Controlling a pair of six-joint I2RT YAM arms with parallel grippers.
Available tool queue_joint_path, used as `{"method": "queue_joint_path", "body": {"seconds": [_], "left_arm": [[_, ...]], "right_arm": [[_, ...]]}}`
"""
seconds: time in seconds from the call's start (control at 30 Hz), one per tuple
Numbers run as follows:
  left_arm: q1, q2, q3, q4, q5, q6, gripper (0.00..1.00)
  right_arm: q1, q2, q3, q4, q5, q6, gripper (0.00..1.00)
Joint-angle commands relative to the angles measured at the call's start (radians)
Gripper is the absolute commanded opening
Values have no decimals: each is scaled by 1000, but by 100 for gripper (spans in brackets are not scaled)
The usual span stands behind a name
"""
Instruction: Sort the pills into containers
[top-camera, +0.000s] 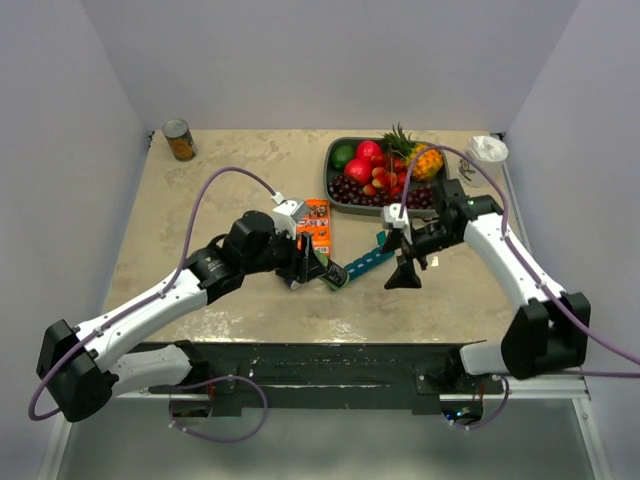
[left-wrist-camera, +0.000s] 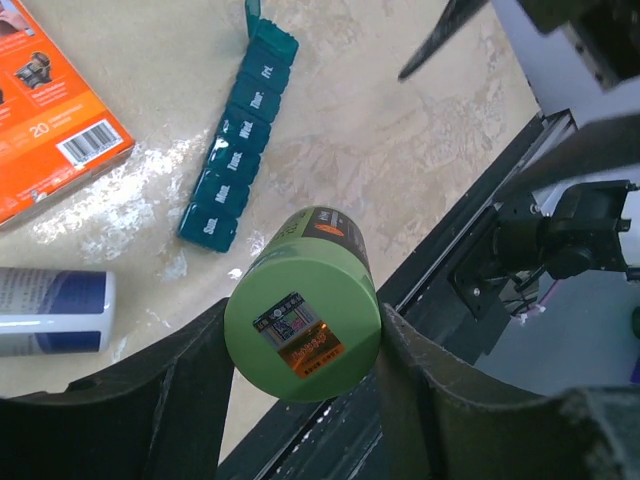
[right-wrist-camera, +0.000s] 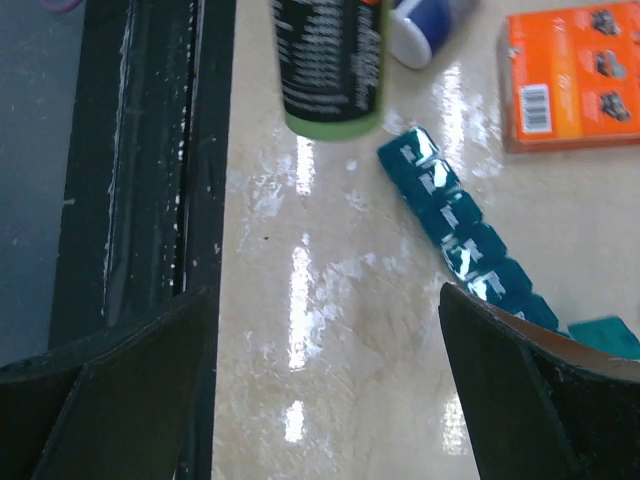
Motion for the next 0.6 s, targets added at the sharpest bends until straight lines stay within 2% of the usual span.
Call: {"method": "queue_joint_path", "body": {"seconds": [0.0,0.07,0.57], "left_arm": [[6,3,-22,202,62,-59,0],[6,1,-35,232,66,-77,0],[6,-37,-118,393,51,-138,0]], "right_arm": [[149,-190,-115,263,104,237,99],[195,-219,-134,351,116,314,99],[255,-206,-180,402,46,386,99]]}}
